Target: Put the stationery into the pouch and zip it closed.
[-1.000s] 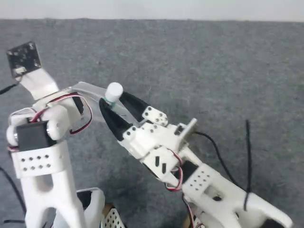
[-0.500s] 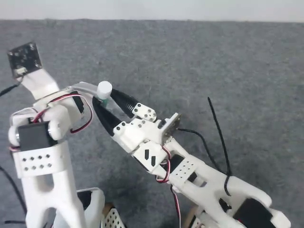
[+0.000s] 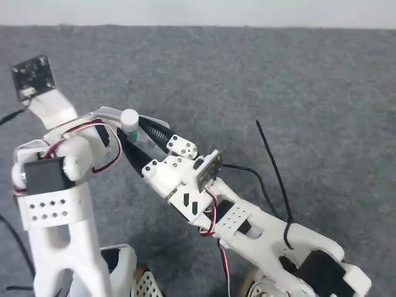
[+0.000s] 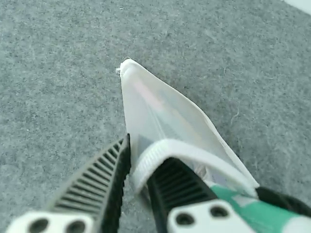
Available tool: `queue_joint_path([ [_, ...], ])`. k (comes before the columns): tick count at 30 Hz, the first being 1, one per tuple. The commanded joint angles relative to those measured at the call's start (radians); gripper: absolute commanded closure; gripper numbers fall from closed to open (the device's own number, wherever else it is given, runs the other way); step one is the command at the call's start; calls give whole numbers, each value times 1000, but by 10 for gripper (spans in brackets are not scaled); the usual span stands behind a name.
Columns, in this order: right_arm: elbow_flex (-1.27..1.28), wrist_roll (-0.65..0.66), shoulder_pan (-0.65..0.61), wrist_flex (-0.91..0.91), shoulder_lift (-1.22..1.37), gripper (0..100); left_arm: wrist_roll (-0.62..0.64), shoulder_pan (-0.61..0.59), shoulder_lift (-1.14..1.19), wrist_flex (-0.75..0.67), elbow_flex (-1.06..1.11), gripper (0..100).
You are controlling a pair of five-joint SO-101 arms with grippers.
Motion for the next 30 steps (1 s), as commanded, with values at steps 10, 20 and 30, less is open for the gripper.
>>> queue_joint_path([
  [10, 72, 54, -12, 1, -16, 834, -6, -3, -44, -34, -15, 987],
  [20, 180, 52, -12, 4, -242, 996, -8, -3, -44, -34, -15, 987],
  [30, 32, 48, -8, -5, -97, 992, -8, -2, -44, -34, -15, 987],
])
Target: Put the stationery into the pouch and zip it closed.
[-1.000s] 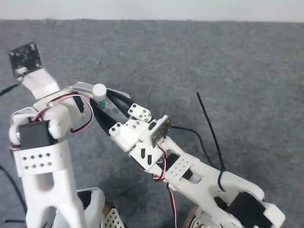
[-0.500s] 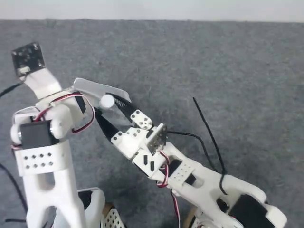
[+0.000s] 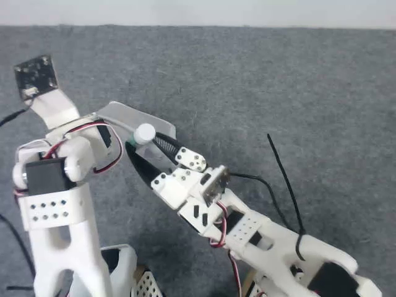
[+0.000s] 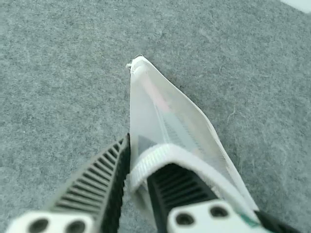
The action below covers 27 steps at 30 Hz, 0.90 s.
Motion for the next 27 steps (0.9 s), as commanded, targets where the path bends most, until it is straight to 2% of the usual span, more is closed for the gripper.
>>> queue_joint_path([
  [1, -130, 9, 1, -15, 77, 992, -6, -6, -43, -34, -16, 987],
  [5, -195, 14, 2, -15, 186, 979, -6, -6, -43, -34, -16, 987],
  [11, -192, 63, -1, -15, 255, 757, -6, -6, -43, -34, -16, 987],
  [18, -146, 94, -4, -12, 193, 805, -6, -6, -43, -34, -15, 987],
  [27, -23, 94, -4, 24, -50, 807, -6, -6, -41, -34, -15, 987],
])
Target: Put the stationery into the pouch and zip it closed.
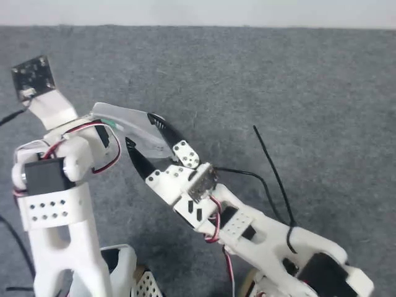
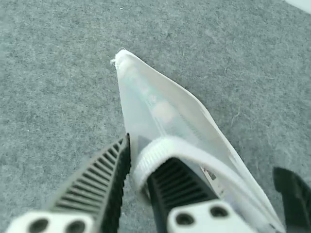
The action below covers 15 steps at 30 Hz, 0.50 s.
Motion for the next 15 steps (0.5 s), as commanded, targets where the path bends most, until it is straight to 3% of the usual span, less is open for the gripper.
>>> queue_joint_path([
  [1, 17, 14, -5, 68, -156, 807, -6, 2, -41, -28, -22, 987],
  [5, 15, 8, -4, 348, -312, 807, -6, 2, -41, -28, -22, 987],
  [15, 23, 5, 8, 839, -746, 808, -8, 2, -43, -35, -12, 987],
])
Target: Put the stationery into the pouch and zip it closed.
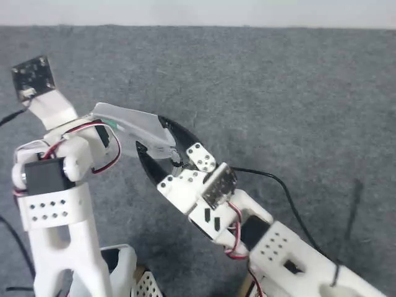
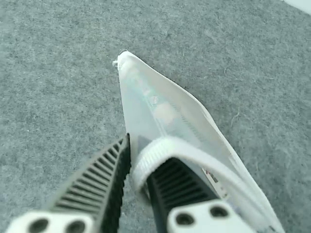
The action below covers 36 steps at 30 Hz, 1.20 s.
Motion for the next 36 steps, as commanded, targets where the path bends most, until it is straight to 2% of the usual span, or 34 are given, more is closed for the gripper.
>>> queue_joint_path([
  [1, -5, 5, 13, 171, -163, 808, -8, 2, -43, -35, -12, 987],
  [7, -11, -110, 56, 331, -239, 808, -8, 2, -43, -35, -12, 987],
  [12, -12, -109, 102, 435, -246, 809, -8, 2, -43, -35, -12, 987],
  [24, -12, -114, 105, 615, -259, 809, -6, 2, -44, -35, -12, 987],
  [32, -3, -115, 105, 802, -503, 809, -6, 2, -43, -37, -12, 987],
  [36, 46, -115, 105, 826, -568, 809, -6, 2, -43, -49, -7, 987],
])
